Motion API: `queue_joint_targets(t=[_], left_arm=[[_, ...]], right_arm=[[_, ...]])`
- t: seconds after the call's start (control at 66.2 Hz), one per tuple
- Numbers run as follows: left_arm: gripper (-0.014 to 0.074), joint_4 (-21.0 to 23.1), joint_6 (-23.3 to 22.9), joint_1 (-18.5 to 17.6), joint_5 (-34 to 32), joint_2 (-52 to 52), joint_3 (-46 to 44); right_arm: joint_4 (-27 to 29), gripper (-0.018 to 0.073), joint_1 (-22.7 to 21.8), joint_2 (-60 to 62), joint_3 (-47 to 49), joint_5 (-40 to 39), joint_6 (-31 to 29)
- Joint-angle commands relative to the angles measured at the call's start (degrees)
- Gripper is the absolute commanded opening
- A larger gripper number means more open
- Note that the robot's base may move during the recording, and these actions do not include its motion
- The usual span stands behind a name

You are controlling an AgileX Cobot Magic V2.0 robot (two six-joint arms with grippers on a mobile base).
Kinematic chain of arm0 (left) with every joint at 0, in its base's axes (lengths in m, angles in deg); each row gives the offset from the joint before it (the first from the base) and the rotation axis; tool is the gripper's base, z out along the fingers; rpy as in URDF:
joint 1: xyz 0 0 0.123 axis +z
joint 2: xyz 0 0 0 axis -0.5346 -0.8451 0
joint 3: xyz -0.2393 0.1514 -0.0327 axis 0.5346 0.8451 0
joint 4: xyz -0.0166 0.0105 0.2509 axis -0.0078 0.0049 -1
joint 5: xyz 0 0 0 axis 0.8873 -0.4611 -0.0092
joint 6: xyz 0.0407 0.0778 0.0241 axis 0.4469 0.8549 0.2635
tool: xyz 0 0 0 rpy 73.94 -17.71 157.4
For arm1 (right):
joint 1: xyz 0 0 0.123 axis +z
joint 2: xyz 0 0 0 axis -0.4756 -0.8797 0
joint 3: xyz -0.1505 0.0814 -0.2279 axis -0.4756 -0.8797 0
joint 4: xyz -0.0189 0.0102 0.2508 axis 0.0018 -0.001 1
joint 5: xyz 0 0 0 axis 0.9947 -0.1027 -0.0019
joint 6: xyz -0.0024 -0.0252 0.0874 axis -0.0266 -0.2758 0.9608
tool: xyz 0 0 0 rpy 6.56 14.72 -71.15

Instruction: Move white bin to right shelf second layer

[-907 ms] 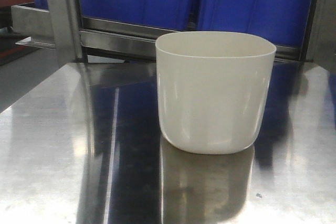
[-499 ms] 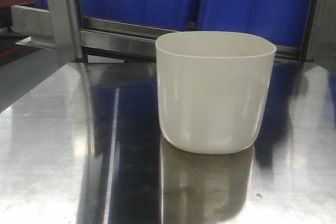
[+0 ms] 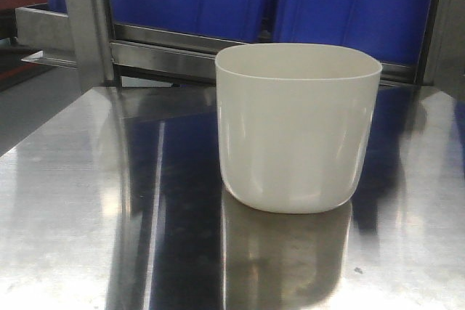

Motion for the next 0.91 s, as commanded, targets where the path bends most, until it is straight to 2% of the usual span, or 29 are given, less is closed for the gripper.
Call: queue_joint_targets(t=[0.0,0.665,0.771,0.892], left_arm=[[0.0085,0.1,-0.4,-0.3,-4.9,0.1,2.1],[0.0085,0.1,-0.4,-0.3,-4.9,0.1,2.1],[0.0085,0.1,-0.4,-0.3,-4.9,0.1,2.1],[0.0085,0.1,-0.4,-0.3,-4.9,0.1,2.1]], right_arm=[[-0.4,0.0049,-0.3,1.1,1.0,-4.7,0.1],[0.0,0.0049,-0.3,0.8,1.0,-5.6,0.1],[4.7,0.0049,-0.3,-5.2,2.7,-5.1,2.8],[5.2,0.0049,-0.3,-18.4,9.2,-4.1,2.8]])
